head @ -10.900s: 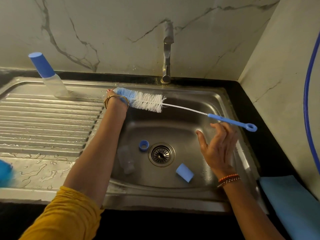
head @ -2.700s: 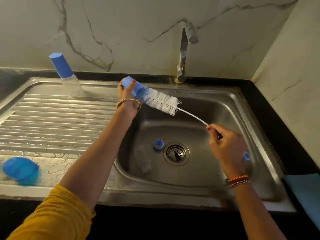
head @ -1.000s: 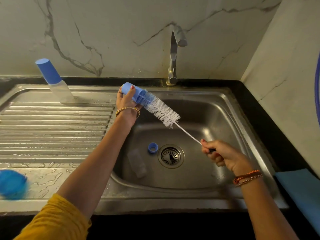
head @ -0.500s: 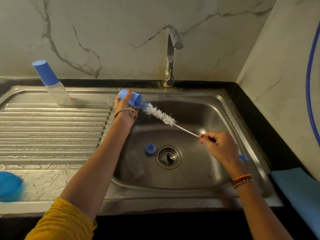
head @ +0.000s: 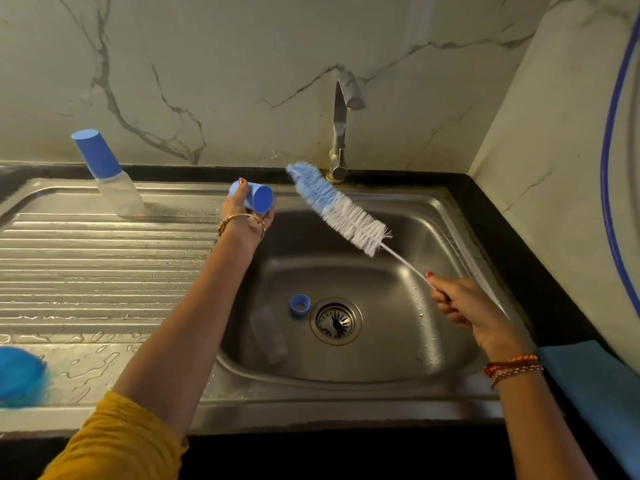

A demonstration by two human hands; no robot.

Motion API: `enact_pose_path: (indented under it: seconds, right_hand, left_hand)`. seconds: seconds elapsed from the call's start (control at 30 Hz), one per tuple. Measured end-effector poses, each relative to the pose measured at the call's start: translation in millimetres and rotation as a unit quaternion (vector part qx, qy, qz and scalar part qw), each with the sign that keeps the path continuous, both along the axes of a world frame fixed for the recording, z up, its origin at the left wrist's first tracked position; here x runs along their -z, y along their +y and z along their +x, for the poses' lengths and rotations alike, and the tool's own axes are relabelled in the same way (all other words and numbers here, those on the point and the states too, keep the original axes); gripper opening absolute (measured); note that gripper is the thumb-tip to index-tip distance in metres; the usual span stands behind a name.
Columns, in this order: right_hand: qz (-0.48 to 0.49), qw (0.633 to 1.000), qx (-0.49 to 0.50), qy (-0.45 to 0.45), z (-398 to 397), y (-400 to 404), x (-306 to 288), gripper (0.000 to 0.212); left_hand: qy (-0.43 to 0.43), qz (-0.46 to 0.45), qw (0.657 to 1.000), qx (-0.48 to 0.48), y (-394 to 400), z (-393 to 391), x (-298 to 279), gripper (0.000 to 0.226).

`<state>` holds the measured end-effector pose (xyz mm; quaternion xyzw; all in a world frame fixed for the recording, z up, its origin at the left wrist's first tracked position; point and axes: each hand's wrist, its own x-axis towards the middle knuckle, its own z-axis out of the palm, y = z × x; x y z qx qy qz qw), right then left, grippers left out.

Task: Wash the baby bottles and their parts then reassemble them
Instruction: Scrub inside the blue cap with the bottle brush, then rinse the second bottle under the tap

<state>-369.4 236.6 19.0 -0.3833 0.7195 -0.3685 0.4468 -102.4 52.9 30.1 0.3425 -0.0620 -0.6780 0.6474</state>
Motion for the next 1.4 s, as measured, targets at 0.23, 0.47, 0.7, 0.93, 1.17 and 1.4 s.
enact_pose_path:
  seconds: [0.23, 0.47, 0.7, 0.93, 1.17, 1.4]
  right_hand:
    - [-0.088, 0.984, 0.125, 0.088, -7, 16, 14, 0.031]
    - [-0.142, 0.943, 0.188, 0.234, -24, 22, 32, 0.024]
    - [-0.135, 0.881, 0.272, 0.364, -50, 4, 26, 0.026]
    - [-0.083, 0.848, 0.292, 0.434, -92, -27, 36, 0.026]
    - [-0.043, 0.851, 0.289, 0.437, -106, -32, 36, 0.024]
    - [-0.011, 0.852, 0.268, 0.450, -105, -33, 38, 0.034]
  left_hand:
    - [-0.402, 0.081, 0.894, 0.182, 39, -38, 30, 0.046]
    - [-0.579, 0.041, 0.695, 0.425, 89, -116, 91, 0.065]
    - [-0.652, -0.011, 0.592, 0.474, 107, -167, 128, 0.070]
    - [-0.708, -0.049, 0.533, 0.461, 109, -178, 154, 0.068]
    - [-0.706, -0.068, 0.509, 0.487, 109, -174, 172, 0.061]
    - [-0.700, -0.062, 0.486, 0.520, 110, -170, 177, 0.057]
